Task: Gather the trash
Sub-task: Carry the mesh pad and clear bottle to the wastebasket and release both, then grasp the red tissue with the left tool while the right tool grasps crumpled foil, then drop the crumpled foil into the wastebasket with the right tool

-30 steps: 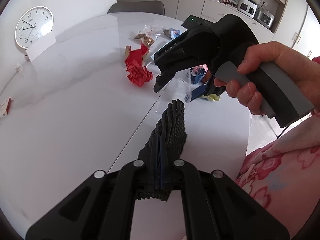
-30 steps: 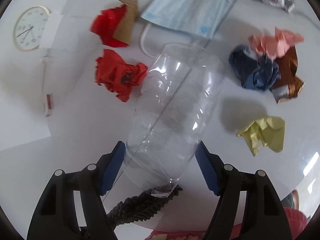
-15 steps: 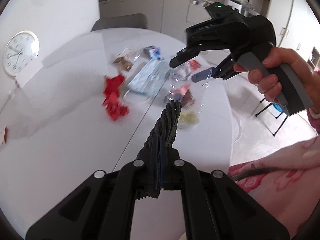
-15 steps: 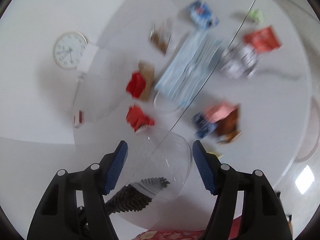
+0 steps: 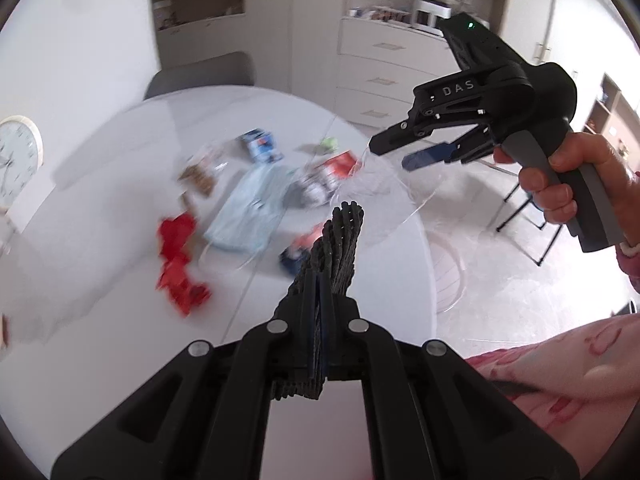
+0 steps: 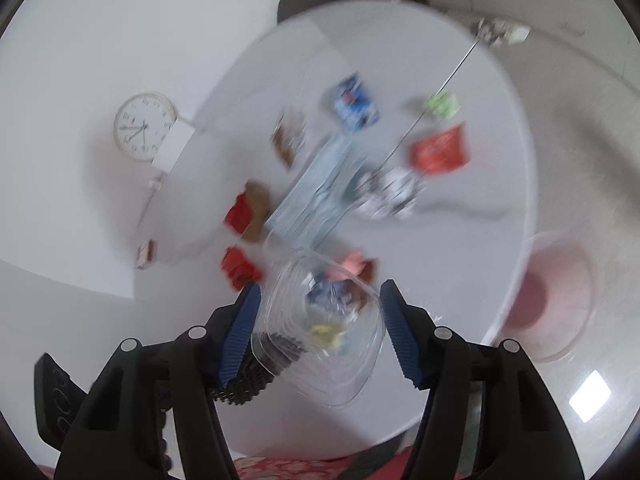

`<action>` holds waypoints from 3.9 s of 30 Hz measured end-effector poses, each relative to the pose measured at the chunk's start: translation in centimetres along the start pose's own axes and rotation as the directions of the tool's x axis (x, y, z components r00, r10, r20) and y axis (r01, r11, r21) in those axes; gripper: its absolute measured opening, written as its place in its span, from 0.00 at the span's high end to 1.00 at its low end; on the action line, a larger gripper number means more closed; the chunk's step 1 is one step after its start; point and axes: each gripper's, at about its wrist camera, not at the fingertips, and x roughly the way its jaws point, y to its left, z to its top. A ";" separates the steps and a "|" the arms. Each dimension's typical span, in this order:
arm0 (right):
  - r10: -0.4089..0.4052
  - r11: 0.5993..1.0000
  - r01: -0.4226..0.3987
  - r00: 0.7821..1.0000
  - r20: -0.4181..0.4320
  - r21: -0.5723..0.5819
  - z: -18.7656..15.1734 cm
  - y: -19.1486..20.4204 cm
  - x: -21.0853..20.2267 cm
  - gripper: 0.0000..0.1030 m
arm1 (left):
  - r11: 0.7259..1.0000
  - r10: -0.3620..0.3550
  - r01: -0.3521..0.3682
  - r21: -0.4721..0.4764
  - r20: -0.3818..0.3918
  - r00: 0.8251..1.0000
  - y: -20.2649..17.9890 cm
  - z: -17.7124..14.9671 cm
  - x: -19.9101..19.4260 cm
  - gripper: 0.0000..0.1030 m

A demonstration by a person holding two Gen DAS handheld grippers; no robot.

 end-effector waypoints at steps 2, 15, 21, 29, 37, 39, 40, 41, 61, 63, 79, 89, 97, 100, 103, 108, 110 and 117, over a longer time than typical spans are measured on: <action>-0.035 0.999 0.035 0.999 0.036 -0.004 0.4 -1.5 -2.1 0.40 | 0.999 -0.025 0.025 0.021 0.008 1.000 -1.4 1.2 0.8 0.98; -0.229 0.972 0.216 0.960 0.163 0.097 2.2 -17.3 -14.5 0.40 | 0.958 -0.241 0.258 0.127 -0.130 0.962 -19.1 9.7 16.3 0.98; -0.253 0.960 0.230 0.956 0.146 0.161 2.5 -24.9 -15.0 0.40 | 0.973 -0.207 0.229 0.035 -0.311 0.928 -24.2 8.0 28.3 0.98; -0.243 0.953 0.221 0.967 0.083 0.209 1.4 -31.4 -11.1 0.40 | 0.995 -0.094 0.101 -0.011 -0.488 0.868 -24.7 2.1 39.5 0.97; -0.186 0.962 0.179 0.982 0.013 0.204 -0.3 -33.9 -6.9 0.40 | 0.992 -0.106 0.067 -0.106 -0.421 0.901 -23.7 4.8 35.2 0.63; -0.169 0.966 0.168 0.986 -0.015 0.195 -0.7 -34.1 -5.2 0.40 | 0.985 -0.131 0.080 -0.153 -0.365 0.922 -22.9 6.5 31.7 0.42; -0.160 0.968 0.162 0.987 -0.025 0.191 -0.8 -34.2 -4.5 0.40 | 0.982 -0.137 0.083 -0.171 -0.334 0.932 -22.4 7.2 29.7 0.38; -0.146 0.972 0.153 0.988 -0.048 0.179 -1.0 -34.3 -2.9 0.40 | 0.980 -0.139 0.085 -0.181 -0.309 0.941 -21.9 7.8 28.0 0.29; -0.303 0.953 0.292 0.915 -0.266 -0.079 -5.8 -32.0 15.4 0.15 | 0.867 0.203 -0.292 -0.404 -0.249 0.947 -5.4 5.7 10.6 0.11; -0.287 0.958 0.280 0.935 -0.207 -0.062 -5.0 -29.7 11.4 0.11 | 0.852 0.226 -0.313 -0.420 -0.244 0.943 -3.9 5.1 9.2 0.11; -0.116 0.954 0.131 0.991 0.069 -0.270 -0.9 -5.3 -1.6 0.02 | 0.787 0.333 -0.398 -0.472 -0.218 0.917 6.9 0.3 6.0 0.11; -0.191 0.922 0.199 0.980 0.056 -0.332 0.9 -0.2 4.2 0.02 | 0.737 0.359 -0.489 -0.467 -0.344 0.868 16.3 -1.6 15.0 0.37; -0.272 0.887 0.267 0.961 0.040 -0.377 4.1 0.1 10.5 0.02 | 0.720 0.321 -0.490 -0.492 -0.390 0.863 18.1 -2.5 16.5 0.73; -0.322 0.852 0.301 0.946 0.026 -0.428 5.2 -0.2 13.9 0.05 | 0.707 0.300 -0.469 -0.530 -0.375 0.877 18.2 -2.6 15.5 0.75; -0.360 0.820 0.322 0.933 0.011 -0.473 6.0 -0.4 16.6 0.13 | 0.698 0.297 -0.456 -0.552 -0.356 0.886 17.9 -2.5 14.0 0.75; -0.371 0.812 0.308 0.928 -0.032 -0.496 6.4 -0.8 18.3 0.39 | 0.704 0.308 -0.437 -0.560 -0.314 0.898 16.5 -1.7 10.7 0.75; -0.332 0.832 0.278 0.943 -0.030 -0.479 6.5 -0.9 17.3 0.47 | 0.710 0.309 -0.428 -0.560 -0.298 0.903 15.8 -1.1 9.6 0.75; -0.164 0.921 0.163 0.986 0.027 -0.353 6.1 -2.7 7.5 0.47 | 0.783 0.277 -0.343 -0.519 -0.203 0.939 12.1 2.8 6.2 0.75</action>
